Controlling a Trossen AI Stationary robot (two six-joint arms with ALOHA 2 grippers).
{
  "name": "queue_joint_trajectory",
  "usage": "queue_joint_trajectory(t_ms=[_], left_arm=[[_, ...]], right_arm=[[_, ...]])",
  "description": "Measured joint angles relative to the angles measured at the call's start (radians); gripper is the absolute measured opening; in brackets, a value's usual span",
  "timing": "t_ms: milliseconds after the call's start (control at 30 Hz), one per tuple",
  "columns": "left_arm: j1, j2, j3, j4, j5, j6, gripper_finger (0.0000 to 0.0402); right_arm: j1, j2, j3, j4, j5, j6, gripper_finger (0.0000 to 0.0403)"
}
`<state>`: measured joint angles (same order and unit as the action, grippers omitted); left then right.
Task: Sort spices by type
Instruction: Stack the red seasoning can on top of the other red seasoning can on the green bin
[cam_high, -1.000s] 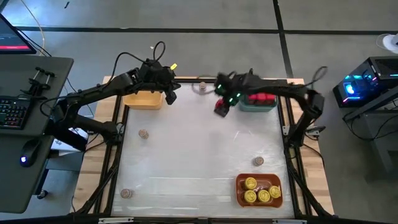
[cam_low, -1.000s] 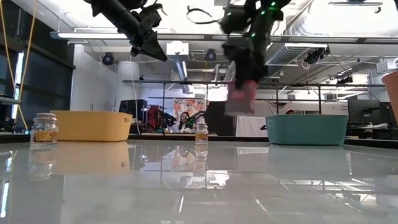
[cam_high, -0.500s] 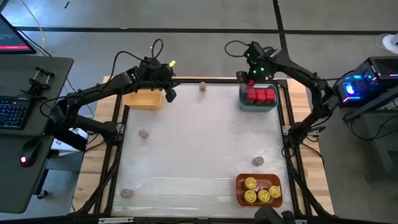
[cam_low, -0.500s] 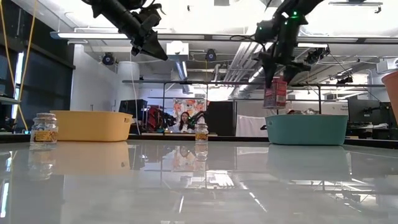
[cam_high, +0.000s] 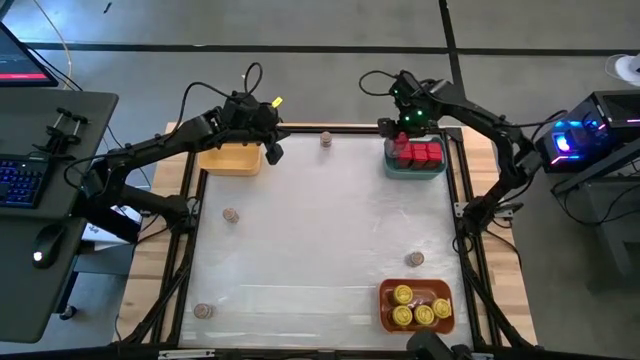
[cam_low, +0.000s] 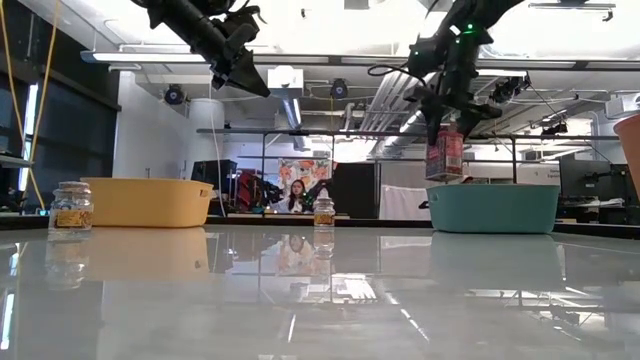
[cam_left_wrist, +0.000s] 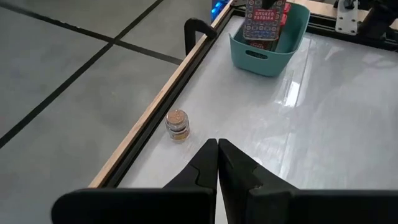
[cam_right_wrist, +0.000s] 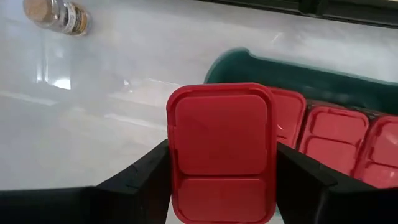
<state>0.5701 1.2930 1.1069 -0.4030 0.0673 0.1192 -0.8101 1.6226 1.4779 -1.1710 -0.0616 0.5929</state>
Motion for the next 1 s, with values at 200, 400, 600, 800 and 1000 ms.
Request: queue_joint_trajectory(t_ms=[200, 400, 600, 800, 1000], left_arm=[[0.000, 0.000, 0.000, -0.002, 0.000, -0.001, 0.0000], [0.011, 0.001, 0.000, 0.005, 0.000, 0.016, 0.0000], [0.034, 0.003, 0.000, 0.013, 0.000, 0.016, 0.0000], [0.047, 0.003, 0.000, 0.012, 0.000, 0.016, 0.0000], [0.047, 0.003, 0.000, 0.012, 0.000, 0.015, 0.0000]], right_arm=[[0.009, -0.013, -0.052, 0.026, 0.023, 0.037, 0.0215], [0.013, -0.081, -0.064, 0.044, 0.031, 0.041, 0.0215], [-0.004, -0.095, -0.070, 0.086, -0.053, 0.056, 0.0215], [-0.001, -0.060, -0.070, 0.085, -0.046, 0.053, 0.0215], [-0.004, -0.024, -0.070, 0.058, -0.045, 0.053, 0.0215]])
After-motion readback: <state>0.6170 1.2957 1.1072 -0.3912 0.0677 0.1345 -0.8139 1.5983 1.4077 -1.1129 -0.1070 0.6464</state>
